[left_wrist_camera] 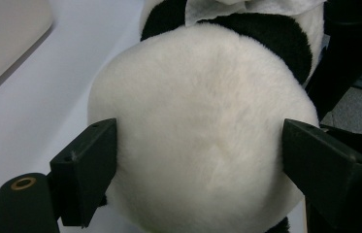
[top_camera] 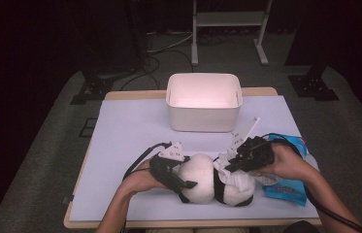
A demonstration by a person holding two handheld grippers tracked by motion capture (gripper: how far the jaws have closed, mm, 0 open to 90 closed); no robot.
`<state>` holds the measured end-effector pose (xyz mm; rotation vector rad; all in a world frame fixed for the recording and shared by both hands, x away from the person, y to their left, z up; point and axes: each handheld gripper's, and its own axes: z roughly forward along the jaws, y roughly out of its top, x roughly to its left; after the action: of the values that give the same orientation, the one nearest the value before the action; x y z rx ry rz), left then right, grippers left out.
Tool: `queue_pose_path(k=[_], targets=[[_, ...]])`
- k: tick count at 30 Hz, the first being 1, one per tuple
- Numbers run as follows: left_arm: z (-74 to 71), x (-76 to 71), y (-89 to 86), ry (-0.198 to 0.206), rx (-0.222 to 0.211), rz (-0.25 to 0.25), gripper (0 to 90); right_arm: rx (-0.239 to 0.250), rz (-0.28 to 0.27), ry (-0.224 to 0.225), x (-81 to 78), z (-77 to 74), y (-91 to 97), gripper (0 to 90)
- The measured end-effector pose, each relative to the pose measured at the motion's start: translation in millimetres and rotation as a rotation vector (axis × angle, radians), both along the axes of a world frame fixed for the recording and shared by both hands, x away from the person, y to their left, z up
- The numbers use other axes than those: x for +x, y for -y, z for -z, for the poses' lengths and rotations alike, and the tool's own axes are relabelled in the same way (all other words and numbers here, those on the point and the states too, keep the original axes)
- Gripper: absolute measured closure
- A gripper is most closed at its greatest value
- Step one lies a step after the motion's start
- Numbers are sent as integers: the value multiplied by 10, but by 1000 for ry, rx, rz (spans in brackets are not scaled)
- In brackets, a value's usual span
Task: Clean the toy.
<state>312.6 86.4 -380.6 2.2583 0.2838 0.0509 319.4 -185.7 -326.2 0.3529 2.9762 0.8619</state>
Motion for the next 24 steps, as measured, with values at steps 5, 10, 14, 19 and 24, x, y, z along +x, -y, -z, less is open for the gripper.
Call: queue_pose_path(k=[5, 10, 14, 19, 24], targets=[[-3, 0, 4, 2, 8, 3, 114, 21, 26, 3, -21, 40, 124, 835], [19, 3, 1, -9, 19, 2, 104, 34, 45, -1, -18, 57, 209, 834], [43, 19, -3, -18, 21, 2, 101, 50, 55, -11, 15, 72, 275, 834], [70, 30, -2, -26, 23, 5, 98, 68, 60, -30, 46, 88, 330, 834], [85, 30, 6, -30, 26, 13, 98, 66, 64, -27, 53, 88, 370, 833]])
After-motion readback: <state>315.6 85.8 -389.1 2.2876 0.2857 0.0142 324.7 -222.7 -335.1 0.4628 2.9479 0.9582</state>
